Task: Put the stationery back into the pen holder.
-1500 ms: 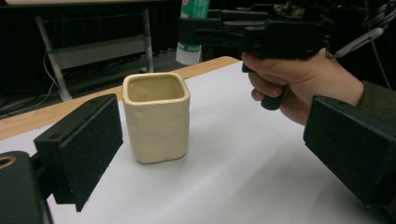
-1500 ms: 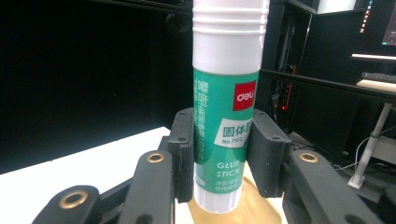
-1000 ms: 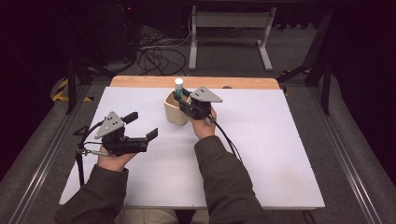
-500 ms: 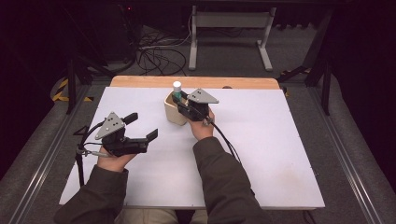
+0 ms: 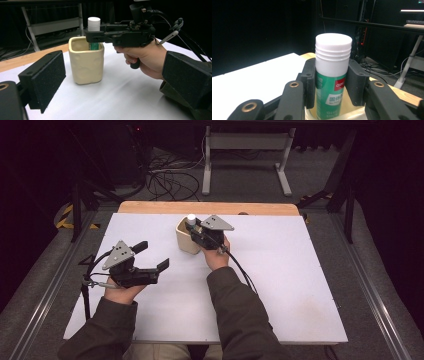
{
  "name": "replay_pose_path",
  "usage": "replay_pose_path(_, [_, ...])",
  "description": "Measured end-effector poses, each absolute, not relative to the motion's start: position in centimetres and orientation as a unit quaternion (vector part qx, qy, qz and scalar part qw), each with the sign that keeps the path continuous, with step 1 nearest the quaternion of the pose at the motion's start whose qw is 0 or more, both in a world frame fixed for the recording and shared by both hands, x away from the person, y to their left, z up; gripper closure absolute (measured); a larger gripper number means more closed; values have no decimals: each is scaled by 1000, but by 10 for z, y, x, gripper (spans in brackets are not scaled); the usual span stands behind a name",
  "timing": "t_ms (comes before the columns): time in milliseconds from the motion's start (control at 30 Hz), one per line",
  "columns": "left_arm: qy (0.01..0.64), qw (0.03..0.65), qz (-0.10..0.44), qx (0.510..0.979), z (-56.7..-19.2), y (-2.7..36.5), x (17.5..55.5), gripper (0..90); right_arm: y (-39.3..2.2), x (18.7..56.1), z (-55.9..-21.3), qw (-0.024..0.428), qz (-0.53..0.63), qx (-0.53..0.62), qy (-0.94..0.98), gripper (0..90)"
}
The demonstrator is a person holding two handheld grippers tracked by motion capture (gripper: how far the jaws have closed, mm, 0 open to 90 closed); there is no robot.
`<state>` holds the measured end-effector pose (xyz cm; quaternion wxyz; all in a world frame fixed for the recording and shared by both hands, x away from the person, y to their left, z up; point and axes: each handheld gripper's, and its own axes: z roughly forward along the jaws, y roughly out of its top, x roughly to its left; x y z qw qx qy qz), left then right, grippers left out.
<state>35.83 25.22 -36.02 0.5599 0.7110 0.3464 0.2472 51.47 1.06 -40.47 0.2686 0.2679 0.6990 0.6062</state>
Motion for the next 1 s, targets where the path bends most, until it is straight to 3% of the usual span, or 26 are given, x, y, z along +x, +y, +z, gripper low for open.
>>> replay_pose_path(733, [351,559,243,711,-362,252,360,60,10,514,-403,271,608,268,697,667])
replay_pose_path(1000, [352,558,242,711,-363,252,360,59,7,514,-402,266,610,271,696,633])
